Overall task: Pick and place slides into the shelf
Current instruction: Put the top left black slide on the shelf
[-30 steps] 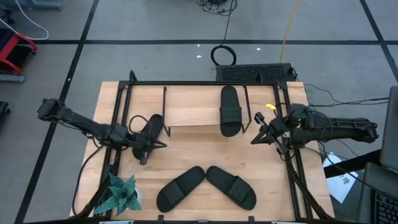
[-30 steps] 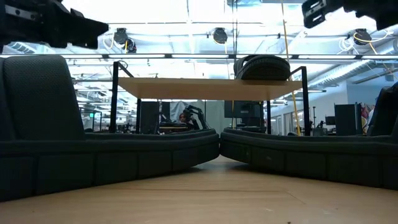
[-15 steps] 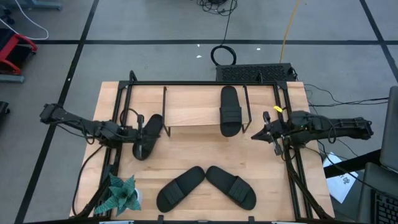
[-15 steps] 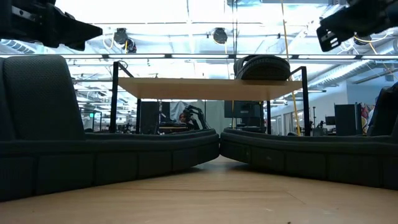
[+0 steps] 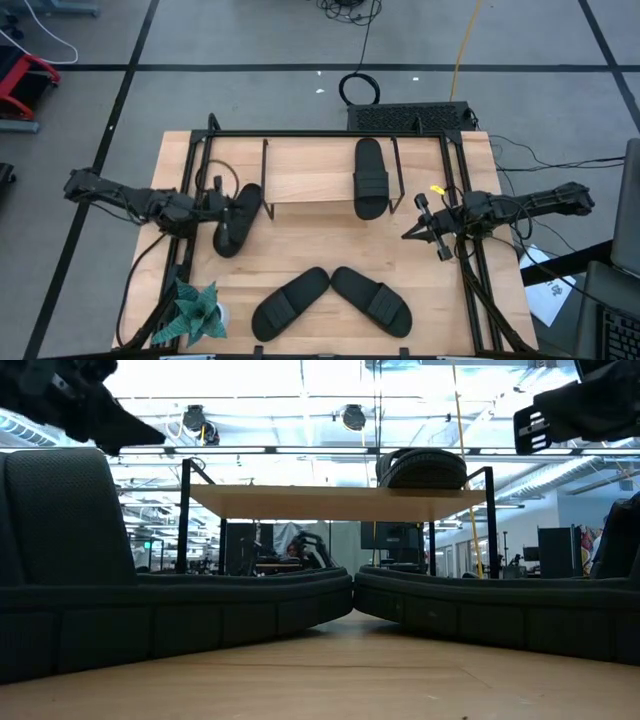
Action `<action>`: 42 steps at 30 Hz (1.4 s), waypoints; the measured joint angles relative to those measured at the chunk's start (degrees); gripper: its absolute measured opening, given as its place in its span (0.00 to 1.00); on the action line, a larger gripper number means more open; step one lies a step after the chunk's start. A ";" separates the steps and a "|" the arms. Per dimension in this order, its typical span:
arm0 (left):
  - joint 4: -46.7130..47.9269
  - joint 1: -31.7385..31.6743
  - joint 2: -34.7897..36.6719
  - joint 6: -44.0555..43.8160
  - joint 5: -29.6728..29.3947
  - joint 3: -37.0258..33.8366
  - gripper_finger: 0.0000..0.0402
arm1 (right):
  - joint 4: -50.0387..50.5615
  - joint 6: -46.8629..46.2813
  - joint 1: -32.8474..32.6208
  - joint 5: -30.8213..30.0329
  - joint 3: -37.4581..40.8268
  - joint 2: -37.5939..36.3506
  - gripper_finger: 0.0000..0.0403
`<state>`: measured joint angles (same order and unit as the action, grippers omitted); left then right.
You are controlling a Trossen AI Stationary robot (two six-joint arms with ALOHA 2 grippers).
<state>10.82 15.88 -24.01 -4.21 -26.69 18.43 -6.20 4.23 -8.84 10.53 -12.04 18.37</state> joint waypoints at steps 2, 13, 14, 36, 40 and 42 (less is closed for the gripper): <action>6.13 -0.69 -0.37 -0.42 0.64 3.50 0.00 | -0.06 1.63 -0.02 0.04 0.05 0.00 0.00; 13.93 -1.21 -0.62 3.28 -2.31 11.03 0.01 | -2.36 9.36 0.00 -0.01 0.05 0.22 0.00; 14.80 -1.37 -0.95 2.61 -3.81 11.76 0.01 | -2.69 9.34 0.00 0.02 0.05 0.22 0.00; 33.79 -7.33 -22.17 -18.02 -2.79 16.40 0.02 | -5.17 8.91 0.00 0.01 0.05 0.31 0.00; 34.00 -7.34 -23.02 -17.40 0.45 16.42 0.09 | -5.15 8.89 0.00 0.01 0.05 0.31 0.00; 34.16 -7.33 -22.95 -17.28 2.00 16.57 0.16 | -5.15 8.89 0.00 0.01 0.05 0.31 0.00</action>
<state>44.98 8.54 -46.96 -21.49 -24.69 35.00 -11.35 13.13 -8.84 10.55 -11.99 18.68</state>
